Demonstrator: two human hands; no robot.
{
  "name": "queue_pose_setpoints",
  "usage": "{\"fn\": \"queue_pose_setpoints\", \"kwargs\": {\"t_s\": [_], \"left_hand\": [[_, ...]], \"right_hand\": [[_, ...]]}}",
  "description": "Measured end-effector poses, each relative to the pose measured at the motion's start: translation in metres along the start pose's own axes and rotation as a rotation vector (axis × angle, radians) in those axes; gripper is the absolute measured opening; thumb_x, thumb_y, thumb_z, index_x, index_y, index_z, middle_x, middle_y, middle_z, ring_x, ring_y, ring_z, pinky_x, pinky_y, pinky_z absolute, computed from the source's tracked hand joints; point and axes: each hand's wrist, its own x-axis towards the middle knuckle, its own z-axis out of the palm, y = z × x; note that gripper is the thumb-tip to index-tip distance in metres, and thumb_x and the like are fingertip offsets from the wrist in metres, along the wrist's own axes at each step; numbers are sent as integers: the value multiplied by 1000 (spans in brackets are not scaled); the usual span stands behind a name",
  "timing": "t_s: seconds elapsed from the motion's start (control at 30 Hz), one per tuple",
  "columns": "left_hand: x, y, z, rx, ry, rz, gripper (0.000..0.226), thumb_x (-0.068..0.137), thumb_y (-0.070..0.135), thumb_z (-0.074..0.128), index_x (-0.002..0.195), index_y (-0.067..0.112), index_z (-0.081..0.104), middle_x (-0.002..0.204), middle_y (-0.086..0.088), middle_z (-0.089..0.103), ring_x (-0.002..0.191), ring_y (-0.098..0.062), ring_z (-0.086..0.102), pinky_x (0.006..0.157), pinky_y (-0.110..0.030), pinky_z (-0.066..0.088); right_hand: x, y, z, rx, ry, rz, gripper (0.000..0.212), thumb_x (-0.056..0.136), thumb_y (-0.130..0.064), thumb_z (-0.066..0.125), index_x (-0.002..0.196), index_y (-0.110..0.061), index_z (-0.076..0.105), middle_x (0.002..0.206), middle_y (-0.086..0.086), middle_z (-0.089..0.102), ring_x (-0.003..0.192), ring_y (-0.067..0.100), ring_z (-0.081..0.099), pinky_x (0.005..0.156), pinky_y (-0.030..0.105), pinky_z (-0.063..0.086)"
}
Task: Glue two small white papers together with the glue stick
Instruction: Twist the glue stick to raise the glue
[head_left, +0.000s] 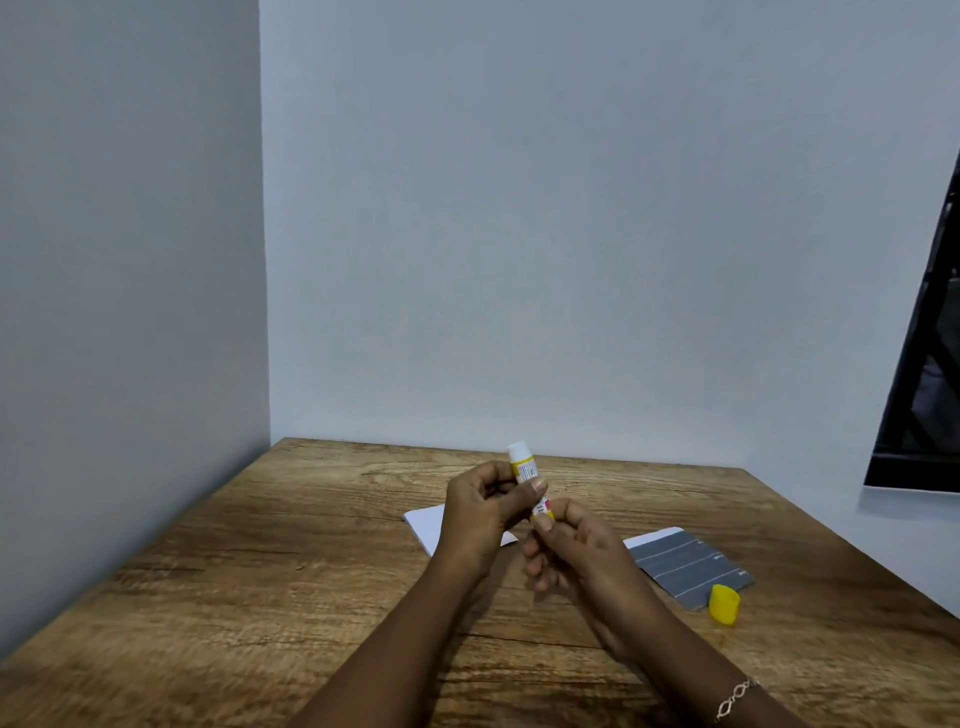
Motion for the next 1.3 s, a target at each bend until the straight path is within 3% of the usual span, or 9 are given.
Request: {"fn": "queue_pose_setpoints", "kwargs": {"t_s": [0.13, 0.33, 0.53, 0.67, 0.8, 0.93, 1.0, 1.17, 1.3], "left_hand": [[-3, 1, 2, 3, -15, -8, 9, 80, 1, 64, 73, 7, 64, 59, -2, 62, 54, -11, 56, 58, -24, 47], [-3, 5, 3, -87, -54, -43, 9, 85, 0, 57, 78, 3, 63, 59, -2, 59, 51, -8, 53, 52, -17, 48], [-2, 0, 0, -24, 26, -19, 16, 73, 2, 71, 69, 4, 56, 58, -4, 54, 52, -12, 51, 53, -20, 46], [-2, 0, 3, -12, -16, -21, 14, 75, 4, 70, 73, 1, 57, 62, -8, 53, 53, -12, 53, 52, -19, 46], [1, 1, 0, 29, -5, 10, 24, 72, -1, 72, 62, 9, 52, 44, 9, 54, 45, -4, 52, 50, -17, 45], [2, -3, 0, 65, 11, 19, 30, 69, -3, 74, 58, 10, 50, 41, 8, 53, 44, -3, 52, 48, -16, 45], [3, -4, -2, 86, -9, 21, 25, 70, -2, 73, 60, 9, 54, 47, 8, 55, 48, -4, 53, 50, -16, 45], [3, -3, -6, 65, -162, -15, 5, 82, 3, 63, 80, 3, 67, 63, -5, 63, 54, -13, 56, 53, -23, 46], [2, -2, -4, 72, -108, -9, 7, 75, -2, 68, 75, 1, 63, 66, -13, 57, 55, -13, 54, 51, -18, 46]], "right_hand": [[1, 2, 0, -58, -6, -33, 26, 76, -29, 57, 85, -5, 55, 62, 9, 58, 48, 15, 51, 45, 26, 43], [-1, -3, -1, 203, -93, 124, 38, 83, -36, 44, 84, -1, 59, 65, 12, 61, 53, 17, 56, 45, 25, 45], [-1, 1, -2, -41, -59, 9, 29, 78, -27, 67, 92, -5, 56, 70, 8, 59, 61, 17, 53, 51, 26, 44], [0, 4, -2, -99, -59, -27, 24, 82, -20, 64, 91, 3, 59, 64, 10, 57, 58, 20, 50, 52, 29, 43], [2, -1, -2, -124, 3, -85, 41, 66, -25, 73, 94, 2, 60, 70, 16, 51, 55, 17, 51, 48, 27, 44], [4, 0, -5, -208, 28, -113, 38, 68, -17, 72, 84, 11, 52, 61, 10, 51, 49, 12, 52, 45, 23, 45], [5, 2, -6, -207, 17, -118, 42, 68, -21, 67, 90, 12, 55, 64, 11, 55, 54, 14, 53, 48, 22, 46], [3, 1, -14, 10, -151, -9, 24, 77, -19, 56, 91, -1, 64, 71, 2, 67, 66, 9, 59, 59, 20, 48], [3, 1, -12, -36, -80, -42, 33, 70, -24, 68, 99, -7, 67, 86, 8, 66, 79, 14, 57, 66, 23, 47]]}}
